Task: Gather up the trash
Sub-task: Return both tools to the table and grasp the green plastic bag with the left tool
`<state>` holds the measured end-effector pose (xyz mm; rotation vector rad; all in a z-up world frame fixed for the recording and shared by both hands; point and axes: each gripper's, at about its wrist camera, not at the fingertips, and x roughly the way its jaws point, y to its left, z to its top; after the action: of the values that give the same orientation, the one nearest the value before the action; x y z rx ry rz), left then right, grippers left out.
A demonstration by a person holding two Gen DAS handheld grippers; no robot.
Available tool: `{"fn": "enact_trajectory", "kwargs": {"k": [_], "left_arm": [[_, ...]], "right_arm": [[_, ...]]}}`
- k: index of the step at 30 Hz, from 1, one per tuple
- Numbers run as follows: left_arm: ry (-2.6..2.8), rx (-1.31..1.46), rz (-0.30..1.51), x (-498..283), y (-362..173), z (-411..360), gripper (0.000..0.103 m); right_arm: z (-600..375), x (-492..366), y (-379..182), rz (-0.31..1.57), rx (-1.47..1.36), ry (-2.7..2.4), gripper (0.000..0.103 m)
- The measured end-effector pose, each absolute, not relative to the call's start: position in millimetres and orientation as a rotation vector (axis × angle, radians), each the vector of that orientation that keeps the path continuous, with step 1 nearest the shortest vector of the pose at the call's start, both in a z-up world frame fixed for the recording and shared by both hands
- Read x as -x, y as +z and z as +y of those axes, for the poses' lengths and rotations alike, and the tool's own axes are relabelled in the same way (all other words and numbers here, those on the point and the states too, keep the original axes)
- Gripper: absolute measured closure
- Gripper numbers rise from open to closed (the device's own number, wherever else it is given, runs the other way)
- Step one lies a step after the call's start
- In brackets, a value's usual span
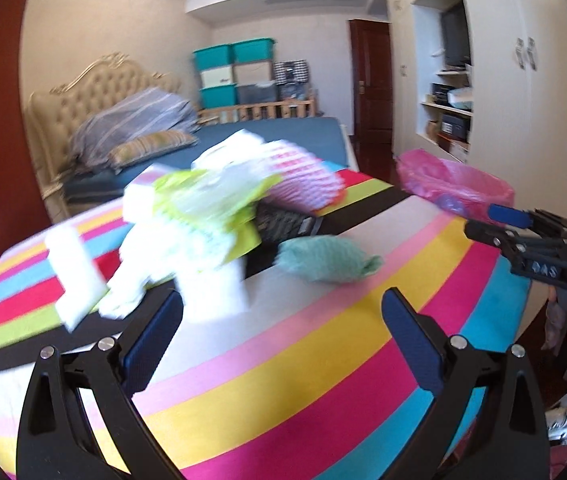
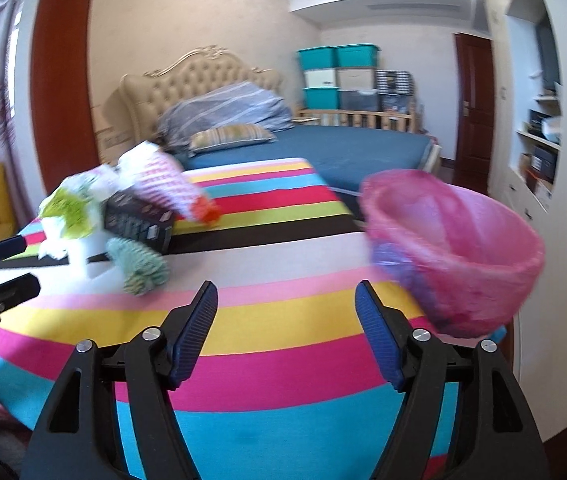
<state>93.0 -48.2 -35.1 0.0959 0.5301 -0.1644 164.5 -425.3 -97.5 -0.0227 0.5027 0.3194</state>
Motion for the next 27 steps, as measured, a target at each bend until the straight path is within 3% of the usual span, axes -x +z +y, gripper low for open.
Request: {"fn": "enact_trajectory", "kwargs": {"k": [5,20,21,23,24,27], "left_arm": [[-0.173,0.067,0.520,-96.6,-22.1,-16.0,0.005],[-0.066,-0.010,0.526,-165.3,-20.4,-15.0,0.005],[-0.057,-0.017,0.504,-164.3,-18.7,-15.3,0.007],[-0.076,-0.041,0.486,-162.5,-17.1,-17.8,0.021],[-0.089,-0.062,0.492,-163.0,-17.3,-20.1,0.034],[-0.108,-0.087,0.476,-157.4,-19.5,-24.3,0.040]], "right_arm": [[-398.0,-161.2,-100.6,0.519,0.051,0.373,0.033],[-347.2,-161.5,-95.5,0.526,0.126,0.477,0.031],[-346.0,-161.5,-95.8,0.528,0.129,0.479,0.030],[-344.4,-162.4,-97.1,0.534,0.137,0.480,0.030],[-343.0,-163.5,-97.7,0.538,0.139,0.480,0.030],[-339.2,-168.7,-99.3,0.561,0.141,0.483,0.030]]}}
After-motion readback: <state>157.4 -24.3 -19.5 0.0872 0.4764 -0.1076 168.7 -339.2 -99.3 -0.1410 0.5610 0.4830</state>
